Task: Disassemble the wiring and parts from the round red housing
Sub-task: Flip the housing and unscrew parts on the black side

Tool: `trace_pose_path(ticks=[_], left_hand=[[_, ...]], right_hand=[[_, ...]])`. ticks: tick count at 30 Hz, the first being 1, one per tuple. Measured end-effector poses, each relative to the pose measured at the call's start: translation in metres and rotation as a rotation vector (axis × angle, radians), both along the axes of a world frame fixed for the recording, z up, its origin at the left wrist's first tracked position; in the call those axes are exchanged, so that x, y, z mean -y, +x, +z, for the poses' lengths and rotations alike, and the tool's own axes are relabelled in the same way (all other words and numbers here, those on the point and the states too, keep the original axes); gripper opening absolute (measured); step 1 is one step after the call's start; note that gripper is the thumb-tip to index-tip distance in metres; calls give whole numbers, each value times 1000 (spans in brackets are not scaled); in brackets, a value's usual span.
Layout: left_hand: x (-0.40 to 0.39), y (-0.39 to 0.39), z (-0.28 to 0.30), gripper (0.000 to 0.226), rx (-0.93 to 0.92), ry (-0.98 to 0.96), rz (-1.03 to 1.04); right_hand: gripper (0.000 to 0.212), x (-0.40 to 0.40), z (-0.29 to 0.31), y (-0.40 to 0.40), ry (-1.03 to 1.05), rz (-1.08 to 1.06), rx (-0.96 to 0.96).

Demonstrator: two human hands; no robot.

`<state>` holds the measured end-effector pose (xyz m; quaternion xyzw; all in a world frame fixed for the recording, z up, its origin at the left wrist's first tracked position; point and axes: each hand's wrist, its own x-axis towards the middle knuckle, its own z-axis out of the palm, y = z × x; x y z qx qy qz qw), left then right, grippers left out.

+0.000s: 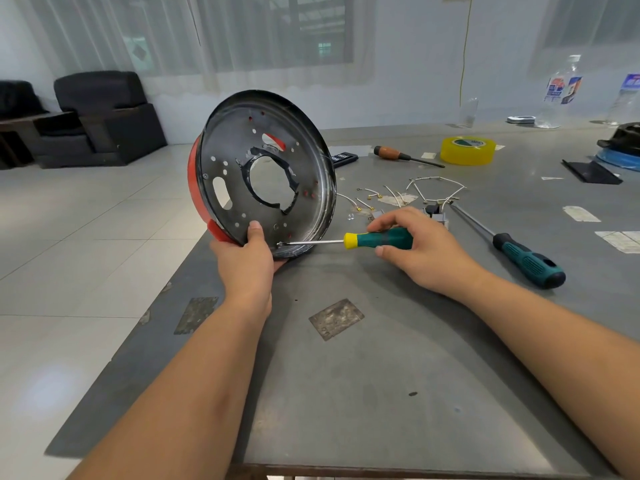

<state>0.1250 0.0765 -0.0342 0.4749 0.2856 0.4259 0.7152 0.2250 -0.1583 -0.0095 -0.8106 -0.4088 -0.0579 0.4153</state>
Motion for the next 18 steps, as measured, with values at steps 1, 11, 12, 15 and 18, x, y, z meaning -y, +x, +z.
trace_pose_path(ticks=[1, 11, 12, 15, 18], left_hand=[[0, 0, 0, 27, 5, -4, -2], [1, -2, 3, 30, 43, -38, -14], [1, -2, 3, 31, 51, -40, -17], [3, -3, 3, 28, 76, -43, -32], [5, -4, 4, 24, 100, -55, -58]], right_hand=[[34, 1, 1, 0, 5, 0, -17], [25, 26, 16, 11, -132, 125, -256], [24, 27, 15, 12, -172, 133, -251], [25, 26, 12, 13, -232, 149, -226], [27, 23, 9, 13, -281, 171, -216]])
